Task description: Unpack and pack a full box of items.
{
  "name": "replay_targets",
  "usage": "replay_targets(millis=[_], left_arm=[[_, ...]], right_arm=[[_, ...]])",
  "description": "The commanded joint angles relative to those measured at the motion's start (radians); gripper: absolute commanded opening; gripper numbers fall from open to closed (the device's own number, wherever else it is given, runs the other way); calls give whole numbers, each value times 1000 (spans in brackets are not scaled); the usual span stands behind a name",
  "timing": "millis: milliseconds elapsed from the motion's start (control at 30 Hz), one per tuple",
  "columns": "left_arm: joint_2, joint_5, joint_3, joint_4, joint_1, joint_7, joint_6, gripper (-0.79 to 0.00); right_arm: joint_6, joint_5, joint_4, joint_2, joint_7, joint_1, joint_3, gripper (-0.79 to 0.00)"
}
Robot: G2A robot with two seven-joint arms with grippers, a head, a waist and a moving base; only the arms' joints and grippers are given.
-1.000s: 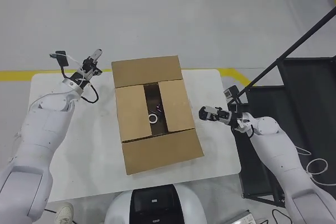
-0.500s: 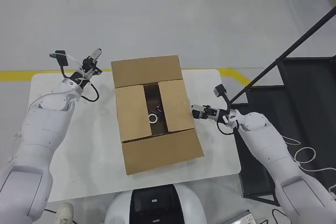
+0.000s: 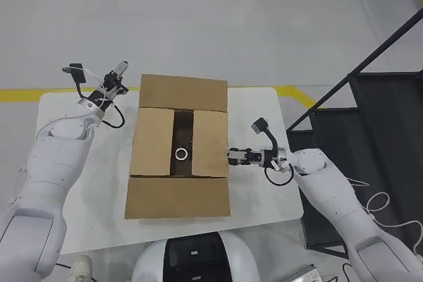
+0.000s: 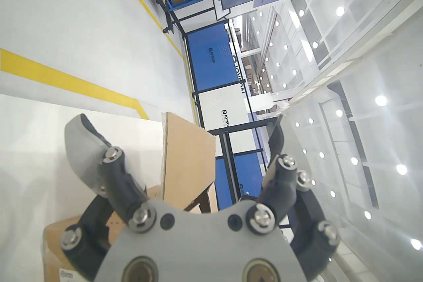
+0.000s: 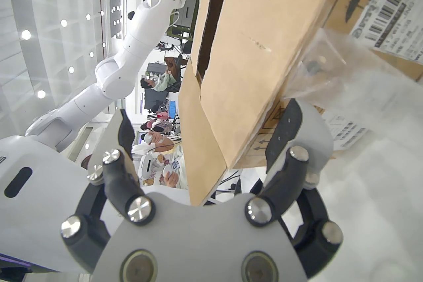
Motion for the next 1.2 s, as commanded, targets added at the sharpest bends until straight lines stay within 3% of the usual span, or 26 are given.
replay_targets(millis=[0,233,467,733,1000,1167], left_arm=[[0,0,0,0,0,0,0,0],[0,0,0,0,0,0,0,0],[0,0,0,0,0,0,0,0],[0,0,-1,-9,7,5,5,0],[16,-13,-40,-116,60,-62,22,0],[36,-71,-85,-163,81,-228,10,0]], right_arm=[[6,-16,-8,-1,-13,-1,-2,0],[43,-103,-36,21,-33,-35,52,0],[117,-170,-211,64,4,-158,161,0],[144,-56,-426,89,62,-255,257,0],[241,-54,-456,60,-2,-128,125,0],[319,-124,-384,21,-96,7,-20,0]])
